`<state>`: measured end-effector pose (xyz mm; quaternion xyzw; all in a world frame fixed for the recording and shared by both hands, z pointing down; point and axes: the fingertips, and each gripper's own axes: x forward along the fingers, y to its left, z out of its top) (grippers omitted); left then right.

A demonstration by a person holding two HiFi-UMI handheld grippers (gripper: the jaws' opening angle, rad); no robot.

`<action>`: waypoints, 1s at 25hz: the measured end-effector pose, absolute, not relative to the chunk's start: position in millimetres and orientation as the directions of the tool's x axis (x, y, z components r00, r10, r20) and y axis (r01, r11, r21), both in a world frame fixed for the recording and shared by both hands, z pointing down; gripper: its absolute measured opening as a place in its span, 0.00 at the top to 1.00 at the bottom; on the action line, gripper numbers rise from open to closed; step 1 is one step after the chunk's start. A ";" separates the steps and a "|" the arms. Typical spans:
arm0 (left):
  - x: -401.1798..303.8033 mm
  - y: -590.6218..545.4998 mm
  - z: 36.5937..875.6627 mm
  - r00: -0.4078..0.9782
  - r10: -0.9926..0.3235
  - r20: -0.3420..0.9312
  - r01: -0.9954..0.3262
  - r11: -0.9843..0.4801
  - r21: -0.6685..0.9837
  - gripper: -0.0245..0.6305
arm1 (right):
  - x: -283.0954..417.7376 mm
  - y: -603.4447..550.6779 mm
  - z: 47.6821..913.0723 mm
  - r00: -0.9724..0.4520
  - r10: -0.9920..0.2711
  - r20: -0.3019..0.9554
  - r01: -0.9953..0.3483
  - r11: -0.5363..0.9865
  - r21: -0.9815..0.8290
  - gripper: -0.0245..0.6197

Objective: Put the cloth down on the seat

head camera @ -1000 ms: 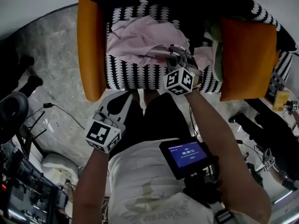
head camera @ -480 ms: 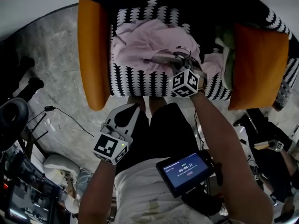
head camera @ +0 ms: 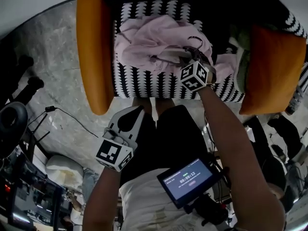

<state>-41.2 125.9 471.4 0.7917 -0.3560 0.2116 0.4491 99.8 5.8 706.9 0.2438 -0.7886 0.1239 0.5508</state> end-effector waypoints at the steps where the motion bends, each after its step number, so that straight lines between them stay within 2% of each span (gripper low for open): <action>1: -41.9 126.4 473.2 0.656 -0.372 0.657 -0.754 -0.341 0.561 0.95 | 101.4 4.0 710.9 -0.265 -0.245 0.932 -0.532 0.844 0.071 0.82; 6: -37.8 127.2 476.6 0.655 -0.366 0.661 -0.756 -0.332 0.565 0.95 | 109.2 -10.8 724.3 -0.234 -0.236 0.943 -0.566 0.822 0.065 0.80; 13: -28.9 130.0 474.3 0.660 -0.350 0.665 -0.751 -0.342 0.565 0.95 | 117.3 -20.3 735.0 -0.248 -0.158 0.956 -0.601 0.799 -0.023 0.70; 19: -29.4 131.6 462.9 0.651 -0.362 0.667 -0.757 -0.362 0.543 0.95 | 127.8 -19.1 712.6 -0.269 -0.168 0.948 -0.603 0.797 -0.030 0.57; 25: -29.7 152.0 453.0 0.658 -0.352 0.666 -0.750 -0.392 0.533 0.95 | 135.3 -1.9 687.1 -0.294 -0.199 0.935 -0.628 0.778 -0.031 0.57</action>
